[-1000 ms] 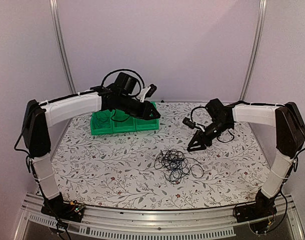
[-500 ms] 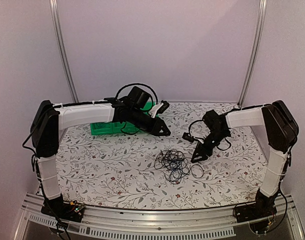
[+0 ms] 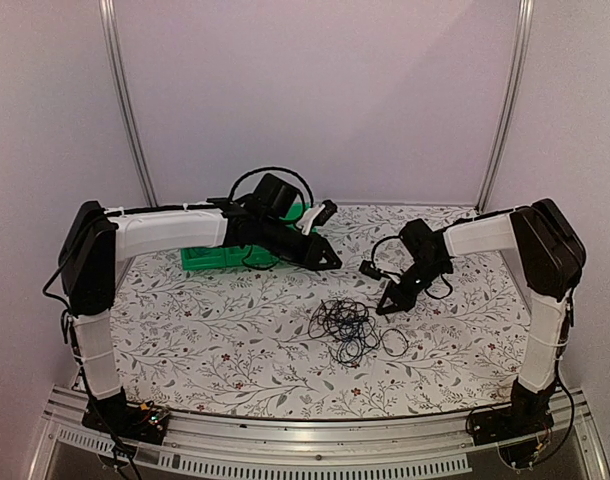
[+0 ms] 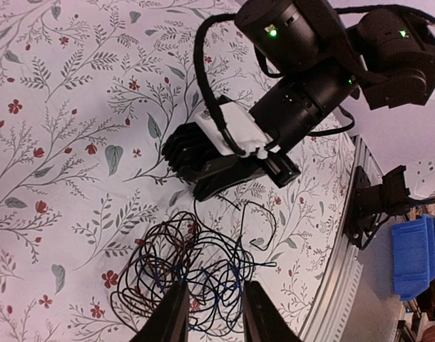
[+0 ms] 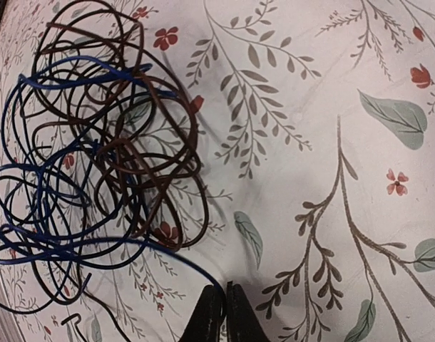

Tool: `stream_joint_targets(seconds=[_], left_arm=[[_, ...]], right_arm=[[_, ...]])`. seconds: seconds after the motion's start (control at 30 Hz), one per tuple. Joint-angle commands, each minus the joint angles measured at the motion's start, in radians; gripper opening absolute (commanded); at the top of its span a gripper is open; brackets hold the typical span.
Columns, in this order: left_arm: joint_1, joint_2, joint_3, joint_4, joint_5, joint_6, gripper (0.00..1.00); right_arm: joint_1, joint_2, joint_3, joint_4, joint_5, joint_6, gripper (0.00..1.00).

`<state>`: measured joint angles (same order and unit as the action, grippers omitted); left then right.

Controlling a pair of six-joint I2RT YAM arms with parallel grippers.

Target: Untangle the cables

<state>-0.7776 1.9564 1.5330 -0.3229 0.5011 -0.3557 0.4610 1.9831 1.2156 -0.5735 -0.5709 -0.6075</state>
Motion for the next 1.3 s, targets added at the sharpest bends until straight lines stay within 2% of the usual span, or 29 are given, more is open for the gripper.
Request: stream_joint_targets(seconds=[0.0,0.17,0.3,0.43,0.53,0.73,0.87,1.0,1.13,1.27], left_arm=[[0.010,-0.020,0.012,0.057,0.003,-0.011,0.29],[0.009,-0.009,0.056,0.099,0.042,-0.021,0.31],[0.006,-0.009,0.035,0.195,0.091,-0.074,0.38],[0.006,0.010,0.030,0.268,0.154,-0.147,0.44],[0.006,0.036,0.040,0.306,0.201,-0.192,0.45],[0.005,0.074,0.055,0.371,0.262,-0.246,0.35],[0.012,0.062,0.010,0.391,0.250,-0.286,0.33],[0.016,0.035,-0.053,0.454,0.252,-0.309,0.20],[0.018,0.040,-0.046,0.452,0.260,-0.305,0.04],[0.025,0.040,-0.042,0.450,0.259,-0.307,0.00]], right_arm=[[0.008,-0.011,0.033,-0.013,0.001,0.007,0.03],[0.007,-0.154,0.090,-0.094,-0.008,-0.019,0.00],[0.012,-0.245,0.201,-0.155,-0.018,-0.022,0.00],[0.036,-0.246,0.295,-0.204,-0.007,-0.027,0.00],[0.048,-0.240,0.331,-0.207,-0.002,-0.037,0.00],[0.048,-0.212,0.379,-0.208,0.019,-0.037,0.00],[0.048,-0.212,0.379,-0.203,0.030,-0.037,0.00],[0.048,-0.217,0.377,-0.196,0.026,-0.029,0.00],[0.048,-0.214,0.382,-0.188,0.026,-0.012,0.00],[0.049,-0.212,0.383,-0.186,0.033,-0.009,0.00]])
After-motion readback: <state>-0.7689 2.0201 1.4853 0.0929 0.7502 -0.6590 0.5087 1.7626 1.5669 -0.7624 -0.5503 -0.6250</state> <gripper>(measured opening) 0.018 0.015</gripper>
